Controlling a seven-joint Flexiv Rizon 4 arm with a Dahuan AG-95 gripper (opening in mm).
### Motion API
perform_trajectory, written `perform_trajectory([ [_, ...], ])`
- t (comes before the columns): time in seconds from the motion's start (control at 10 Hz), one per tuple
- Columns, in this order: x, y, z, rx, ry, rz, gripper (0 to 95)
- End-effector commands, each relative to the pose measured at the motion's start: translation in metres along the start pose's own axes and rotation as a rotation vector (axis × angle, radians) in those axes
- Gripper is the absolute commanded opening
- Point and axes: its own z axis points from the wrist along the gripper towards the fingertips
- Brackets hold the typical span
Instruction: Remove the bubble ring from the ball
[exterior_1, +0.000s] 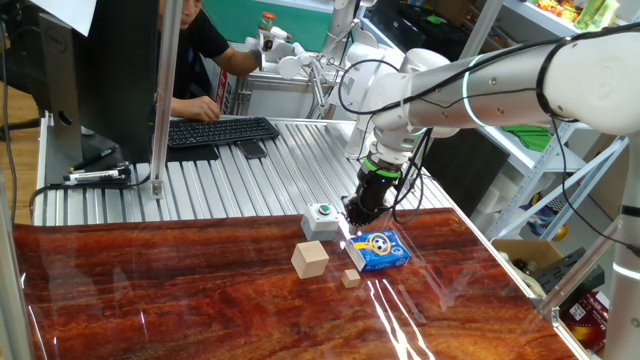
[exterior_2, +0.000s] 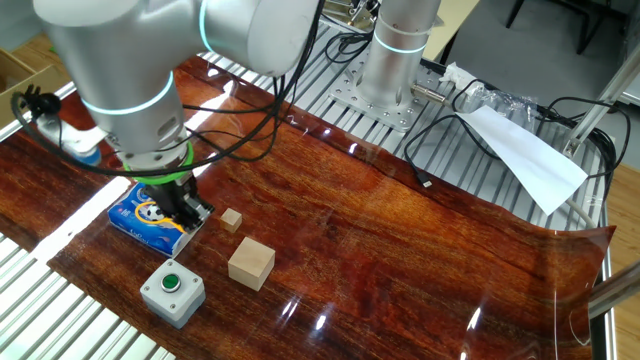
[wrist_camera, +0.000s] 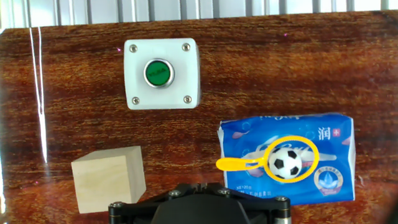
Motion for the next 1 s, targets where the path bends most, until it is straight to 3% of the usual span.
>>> perform_trajectory([
  [0.1, 0.0004, -0.0059, 0.0016, -0.028, -0.001, 0.091, 0.0],
  [1.0, 0.0004, -0.0083, 0.0020, -0.032, -0.008, 0.554, 0.0],
])
